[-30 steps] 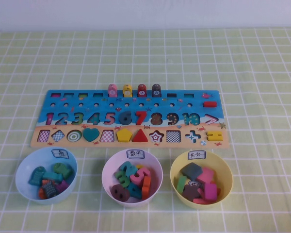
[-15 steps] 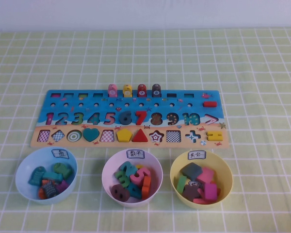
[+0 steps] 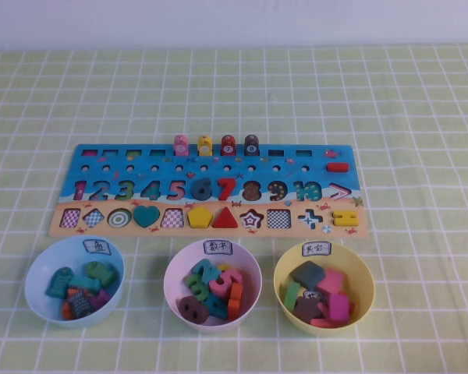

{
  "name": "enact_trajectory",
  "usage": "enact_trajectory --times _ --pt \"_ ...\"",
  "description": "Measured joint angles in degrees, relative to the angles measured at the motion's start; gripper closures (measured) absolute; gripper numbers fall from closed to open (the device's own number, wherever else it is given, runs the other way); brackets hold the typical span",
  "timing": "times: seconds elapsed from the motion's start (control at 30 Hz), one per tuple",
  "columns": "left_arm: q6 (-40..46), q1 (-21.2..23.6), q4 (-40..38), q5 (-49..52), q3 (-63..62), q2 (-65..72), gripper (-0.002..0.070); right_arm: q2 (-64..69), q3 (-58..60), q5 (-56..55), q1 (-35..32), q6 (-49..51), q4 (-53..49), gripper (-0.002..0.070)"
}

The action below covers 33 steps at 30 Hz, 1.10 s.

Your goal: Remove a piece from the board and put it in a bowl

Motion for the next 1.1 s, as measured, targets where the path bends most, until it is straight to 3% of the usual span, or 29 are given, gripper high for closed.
enact_trajectory --times 0.23,0.5,0.6,0.9,1.1 --pt "17.5 0.0 13.8 31.2 -27.1 20.6 0.0680 0.0 0.0 0.0 0.0 0.0 0.0 0.0694" --pt "33.1 0.0 16.3 52.8 -53.6 45.9 0.0680 0.0 0.0 0.0 0.0 0.0 0.0 0.0694" --pt "35.0 -1.7 17.1 56.7 -58.9 53.8 0.0680 0.0 0.0 0.0 0.0 0.0 0.0 0.0694" --pt "33.2 -13.1 26.9 60.4 -66.4 73.5 0.0680 0.0 0.0 0.0 0.0 0.0 0.0 0.0694" --pt "31.2 -14.4 28.5 60.8 -78.2 83.2 0.0680 0.0 0.0 0.0 0.0 0.0 0.0 0.0694"
